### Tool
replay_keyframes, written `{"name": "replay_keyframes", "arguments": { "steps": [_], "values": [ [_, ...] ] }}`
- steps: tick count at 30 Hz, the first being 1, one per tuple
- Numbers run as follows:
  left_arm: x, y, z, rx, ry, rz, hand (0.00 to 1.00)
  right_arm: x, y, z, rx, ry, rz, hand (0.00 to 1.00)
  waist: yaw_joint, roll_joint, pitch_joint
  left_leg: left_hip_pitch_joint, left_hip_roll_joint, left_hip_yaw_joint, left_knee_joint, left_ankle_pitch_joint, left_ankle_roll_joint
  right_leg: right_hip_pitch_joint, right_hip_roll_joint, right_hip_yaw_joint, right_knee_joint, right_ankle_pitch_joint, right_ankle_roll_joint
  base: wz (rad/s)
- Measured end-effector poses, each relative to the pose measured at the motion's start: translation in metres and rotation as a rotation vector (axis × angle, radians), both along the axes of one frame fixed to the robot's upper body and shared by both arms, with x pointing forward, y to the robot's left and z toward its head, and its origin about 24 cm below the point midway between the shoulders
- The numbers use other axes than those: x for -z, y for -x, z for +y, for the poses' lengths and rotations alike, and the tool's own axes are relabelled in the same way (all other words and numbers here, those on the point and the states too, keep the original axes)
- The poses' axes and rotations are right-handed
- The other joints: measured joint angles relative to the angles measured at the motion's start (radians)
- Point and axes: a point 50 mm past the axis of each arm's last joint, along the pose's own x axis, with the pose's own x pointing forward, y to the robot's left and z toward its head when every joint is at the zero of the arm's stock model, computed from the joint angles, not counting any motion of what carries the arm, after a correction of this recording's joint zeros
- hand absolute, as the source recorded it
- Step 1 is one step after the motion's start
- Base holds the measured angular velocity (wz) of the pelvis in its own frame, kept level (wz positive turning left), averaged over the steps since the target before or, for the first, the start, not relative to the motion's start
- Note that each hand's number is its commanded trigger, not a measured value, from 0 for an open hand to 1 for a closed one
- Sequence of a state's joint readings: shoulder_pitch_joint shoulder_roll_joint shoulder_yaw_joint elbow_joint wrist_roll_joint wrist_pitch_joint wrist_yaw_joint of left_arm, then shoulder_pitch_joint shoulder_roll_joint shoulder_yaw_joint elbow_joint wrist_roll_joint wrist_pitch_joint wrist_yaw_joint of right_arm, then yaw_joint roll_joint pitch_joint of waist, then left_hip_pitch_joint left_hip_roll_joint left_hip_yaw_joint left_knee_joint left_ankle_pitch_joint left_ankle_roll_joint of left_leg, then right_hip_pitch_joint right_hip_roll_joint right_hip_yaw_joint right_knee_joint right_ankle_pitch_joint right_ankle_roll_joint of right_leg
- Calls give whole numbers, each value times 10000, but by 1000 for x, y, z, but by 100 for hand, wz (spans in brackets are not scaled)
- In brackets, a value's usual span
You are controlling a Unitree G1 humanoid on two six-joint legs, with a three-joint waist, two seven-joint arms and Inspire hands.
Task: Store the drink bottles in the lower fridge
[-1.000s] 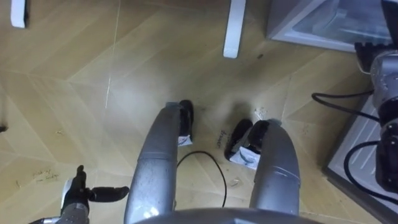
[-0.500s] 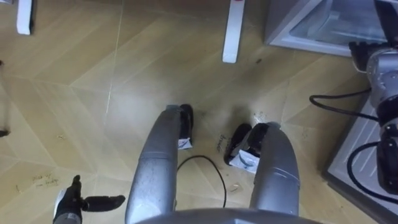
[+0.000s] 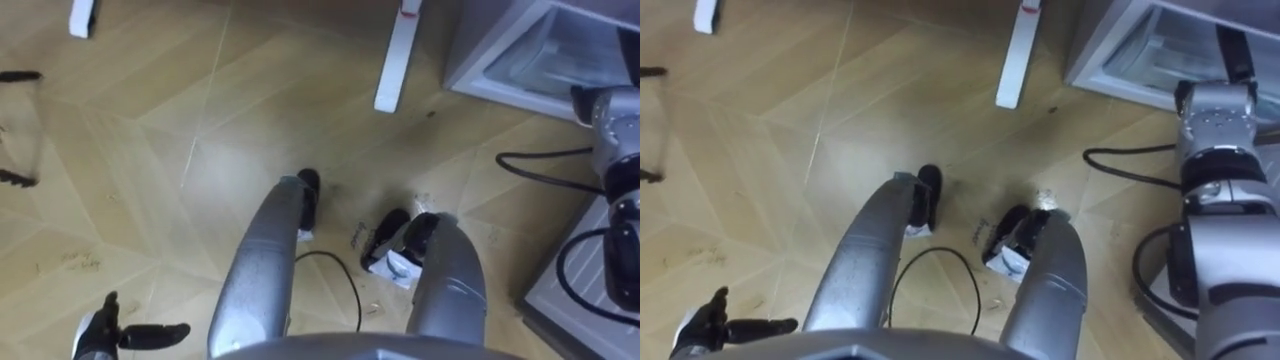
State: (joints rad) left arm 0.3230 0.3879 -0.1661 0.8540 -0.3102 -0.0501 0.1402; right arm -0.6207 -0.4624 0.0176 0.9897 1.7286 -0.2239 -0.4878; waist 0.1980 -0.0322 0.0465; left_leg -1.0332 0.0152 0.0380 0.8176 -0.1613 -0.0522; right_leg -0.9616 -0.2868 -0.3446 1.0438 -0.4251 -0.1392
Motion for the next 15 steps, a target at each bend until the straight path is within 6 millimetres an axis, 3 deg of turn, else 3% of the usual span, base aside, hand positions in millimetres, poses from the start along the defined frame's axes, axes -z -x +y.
{"name": "replay_keyframes", "arguments": {
  "steps": [7,15],
  "values": [
    [0,0,-1,583,121,166,0,-1,3,-3,659,97,-115,0,221,86,-1,69,-291,-485,-410,384,-246,127,-205,-418,-15,-81,-144,19],
    [2,3,-4,1071,538,425,0,-3,4,-6,1017,261,-242,0,589,162,-9,138,-313,-579,-547,416,-292,274,-491,-882,-7,-105,-266,5]
  ]
}}
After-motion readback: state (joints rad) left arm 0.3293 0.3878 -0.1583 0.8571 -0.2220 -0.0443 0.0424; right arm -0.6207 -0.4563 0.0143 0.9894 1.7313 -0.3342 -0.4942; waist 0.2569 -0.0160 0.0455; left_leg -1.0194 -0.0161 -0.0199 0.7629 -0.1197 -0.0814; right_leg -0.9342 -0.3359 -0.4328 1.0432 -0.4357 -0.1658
